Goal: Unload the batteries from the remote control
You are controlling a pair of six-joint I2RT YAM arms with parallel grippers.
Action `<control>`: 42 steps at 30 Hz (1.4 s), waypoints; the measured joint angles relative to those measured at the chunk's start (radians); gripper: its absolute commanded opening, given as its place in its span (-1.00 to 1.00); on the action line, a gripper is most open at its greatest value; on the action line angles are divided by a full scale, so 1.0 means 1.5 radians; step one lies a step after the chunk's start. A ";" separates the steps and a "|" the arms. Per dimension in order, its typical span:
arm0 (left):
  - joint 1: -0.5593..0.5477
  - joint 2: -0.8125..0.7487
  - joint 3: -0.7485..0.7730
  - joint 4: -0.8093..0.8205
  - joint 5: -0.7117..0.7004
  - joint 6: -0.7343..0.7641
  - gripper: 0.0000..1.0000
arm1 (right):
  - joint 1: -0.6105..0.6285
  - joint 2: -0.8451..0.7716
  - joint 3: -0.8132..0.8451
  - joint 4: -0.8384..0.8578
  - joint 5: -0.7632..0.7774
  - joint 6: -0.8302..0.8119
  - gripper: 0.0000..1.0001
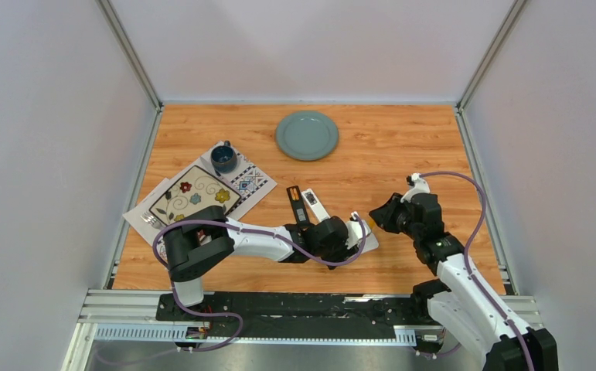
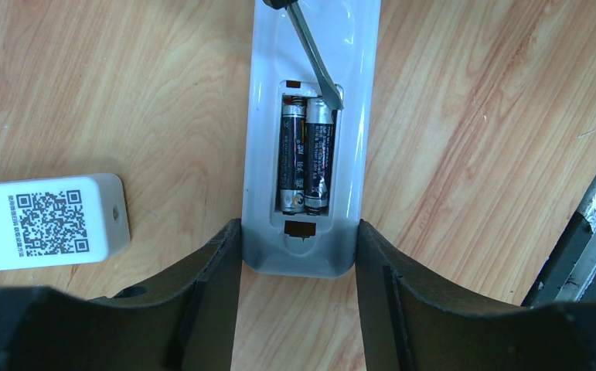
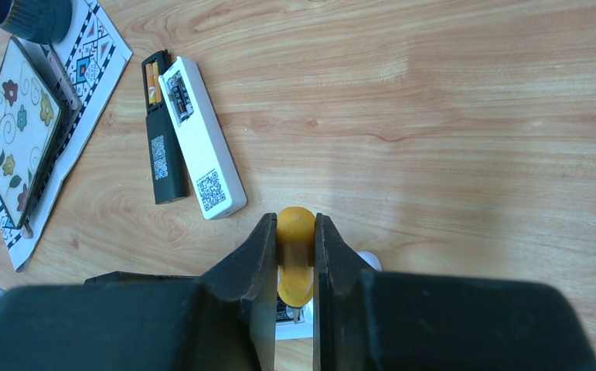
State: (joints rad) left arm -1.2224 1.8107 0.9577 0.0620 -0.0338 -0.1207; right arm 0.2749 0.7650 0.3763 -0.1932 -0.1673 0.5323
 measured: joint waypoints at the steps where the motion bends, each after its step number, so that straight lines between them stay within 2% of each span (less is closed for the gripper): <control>1: 0.000 0.000 0.000 0.000 0.000 0.000 -0.85 | 0.001 -0.001 0.000 0.000 0.001 0.000 -1.00; 42: 0.000 0.002 -0.003 0.013 0.005 -0.005 -0.87 | 0.004 -0.062 -0.029 -0.004 0.031 0.014 -1.00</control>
State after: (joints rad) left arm -1.2228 1.8133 0.9535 0.0811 -0.0257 -0.1280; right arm 0.2810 0.6727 0.3328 -0.1986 -0.1211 0.5529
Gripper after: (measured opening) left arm 0.571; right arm 0.171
